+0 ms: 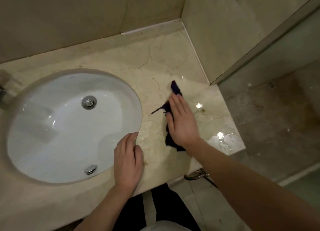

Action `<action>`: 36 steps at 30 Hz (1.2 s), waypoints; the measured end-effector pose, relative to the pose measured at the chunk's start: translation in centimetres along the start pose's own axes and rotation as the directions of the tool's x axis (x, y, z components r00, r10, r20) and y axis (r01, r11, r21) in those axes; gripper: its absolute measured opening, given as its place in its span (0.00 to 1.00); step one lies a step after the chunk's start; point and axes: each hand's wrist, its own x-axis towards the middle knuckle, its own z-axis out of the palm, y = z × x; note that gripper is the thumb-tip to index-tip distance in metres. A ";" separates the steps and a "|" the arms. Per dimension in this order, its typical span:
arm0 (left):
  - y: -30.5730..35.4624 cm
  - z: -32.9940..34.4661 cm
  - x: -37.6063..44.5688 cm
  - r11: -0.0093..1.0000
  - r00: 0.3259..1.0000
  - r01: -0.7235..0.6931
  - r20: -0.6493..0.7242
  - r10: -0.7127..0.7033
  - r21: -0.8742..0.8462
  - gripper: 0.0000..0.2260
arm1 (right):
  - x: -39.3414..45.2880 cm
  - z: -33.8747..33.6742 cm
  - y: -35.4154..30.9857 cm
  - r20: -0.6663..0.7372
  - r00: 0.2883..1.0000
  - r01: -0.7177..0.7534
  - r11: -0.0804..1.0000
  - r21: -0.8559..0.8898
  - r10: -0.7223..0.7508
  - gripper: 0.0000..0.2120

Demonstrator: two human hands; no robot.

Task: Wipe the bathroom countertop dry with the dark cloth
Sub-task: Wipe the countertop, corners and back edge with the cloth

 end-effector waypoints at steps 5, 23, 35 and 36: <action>-0.3 -0.3 -0.4 0.999 1.000 -0.029 0.008 0.029 0.018 0.19 | -2.3 -3.6 8.6 -0.056 0.980 -0.193 0.981 -0.027 0.192 0.26; 0.2 0.4 -0.6 0.999 0.999 0.004 0.039 -0.006 0.042 0.22 | -4.9 2.1 -2.7 0.061 0.994 0.096 0.994 -0.059 -0.093 0.26; 0.2 0.1 -0.3 1.000 0.999 -0.008 0.037 0.006 0.029 0.21 | 6.1 0.6 1.6 -0.077 0.997 0.034 0.999 0.032 -0.031 0.26; 0.1 0.2 -0.4 0.999 0.999 -0.007 0.041 0.005 0.031 0.21 | 5.6 0.6 1.5 -0.073 0.997 0.033 0.999 0.044 -0.029 0.27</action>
